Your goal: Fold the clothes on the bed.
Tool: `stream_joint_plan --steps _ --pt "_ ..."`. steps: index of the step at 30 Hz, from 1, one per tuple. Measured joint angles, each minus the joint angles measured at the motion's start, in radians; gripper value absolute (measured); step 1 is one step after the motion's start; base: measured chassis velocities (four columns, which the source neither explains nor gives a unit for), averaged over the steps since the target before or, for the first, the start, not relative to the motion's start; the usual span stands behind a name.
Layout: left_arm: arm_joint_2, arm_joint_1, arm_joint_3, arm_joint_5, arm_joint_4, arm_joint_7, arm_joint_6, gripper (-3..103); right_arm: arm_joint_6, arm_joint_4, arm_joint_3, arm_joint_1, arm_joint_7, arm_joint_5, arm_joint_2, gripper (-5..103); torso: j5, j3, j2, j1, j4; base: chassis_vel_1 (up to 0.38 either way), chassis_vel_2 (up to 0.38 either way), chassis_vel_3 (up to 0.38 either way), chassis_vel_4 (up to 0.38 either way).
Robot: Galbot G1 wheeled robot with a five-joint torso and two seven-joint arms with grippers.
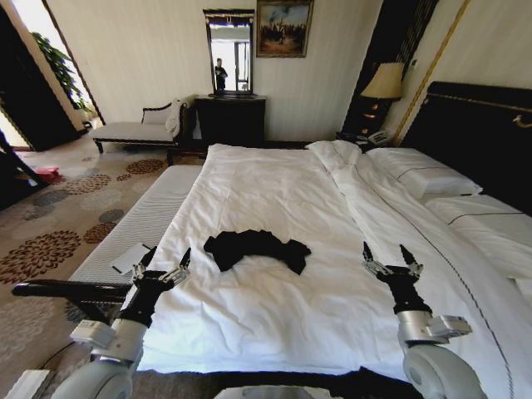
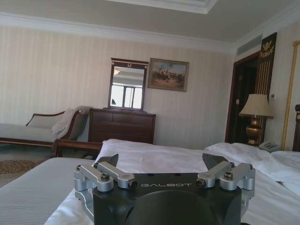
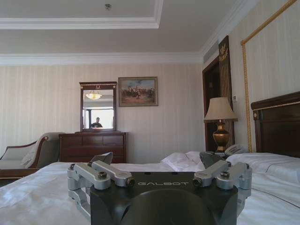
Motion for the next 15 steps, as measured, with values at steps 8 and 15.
stream_joint_plan --steps 8,15 --pt "0.001 -0.016 0.007 0.000 0.000 0.000 0.000 100 0.004 -0.003 -0.002 -0.002 -0.003 -0.005 0.008 100 -0.0001 0.000 0.000 0.000 0.0001 0.000 0.000 0.000 0.000" --pt "0.005 -0.026 0.008 -0.003 0.000 0.000 0.000 100 0.004 -0.006 -0.005 -0.001 -0.002 -0.006 0.012 100 0.0001 0.000 0.000 0.000 0.0000 0.026 0.016 -0.028 -0.024"
